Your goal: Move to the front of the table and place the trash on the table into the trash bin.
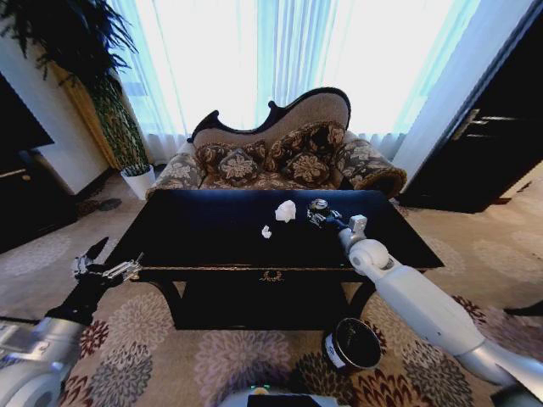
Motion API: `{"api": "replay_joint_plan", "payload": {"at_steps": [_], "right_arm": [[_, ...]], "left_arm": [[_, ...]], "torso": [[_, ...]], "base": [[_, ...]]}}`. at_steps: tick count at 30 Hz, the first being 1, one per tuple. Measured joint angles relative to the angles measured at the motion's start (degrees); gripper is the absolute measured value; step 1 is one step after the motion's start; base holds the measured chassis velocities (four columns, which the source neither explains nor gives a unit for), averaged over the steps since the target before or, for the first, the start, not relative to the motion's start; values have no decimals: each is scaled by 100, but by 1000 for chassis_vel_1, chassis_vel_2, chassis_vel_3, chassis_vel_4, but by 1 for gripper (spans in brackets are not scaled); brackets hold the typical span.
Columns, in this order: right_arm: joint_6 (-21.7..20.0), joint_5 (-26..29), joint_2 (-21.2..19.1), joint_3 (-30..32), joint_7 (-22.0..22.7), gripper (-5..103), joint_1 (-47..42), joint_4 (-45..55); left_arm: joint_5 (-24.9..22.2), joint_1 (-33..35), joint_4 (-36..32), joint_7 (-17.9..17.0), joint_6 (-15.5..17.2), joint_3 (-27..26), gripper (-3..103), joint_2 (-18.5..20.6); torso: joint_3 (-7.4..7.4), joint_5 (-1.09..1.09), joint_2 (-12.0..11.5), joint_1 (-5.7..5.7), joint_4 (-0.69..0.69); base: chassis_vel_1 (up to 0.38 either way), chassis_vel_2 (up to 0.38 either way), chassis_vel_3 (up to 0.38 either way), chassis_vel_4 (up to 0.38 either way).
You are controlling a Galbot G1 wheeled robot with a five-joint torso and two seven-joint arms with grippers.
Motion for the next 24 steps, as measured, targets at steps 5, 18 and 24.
{"api": "replay_joint_plan", "payload": {"at_steps": [5,18,24], "right_arm": [[8,8,-2,94,11,21,-94,93],[11,115,-126,524,40,0,-585,537],[26,194,-260,1068,48,0,-1194,898]], "left_arm": [[0,0,0,0,0,0,100,0],[0,0,0,0,0,0,100,0],[0,0,0,0,0,0,100,0]], "torso": [[0,0,0,0,0],[0,0,0,0,0],[0,1,0,0,0]], "base": [[0,0,0,0],[0,0,0,0],[0,0,0,0]]}}
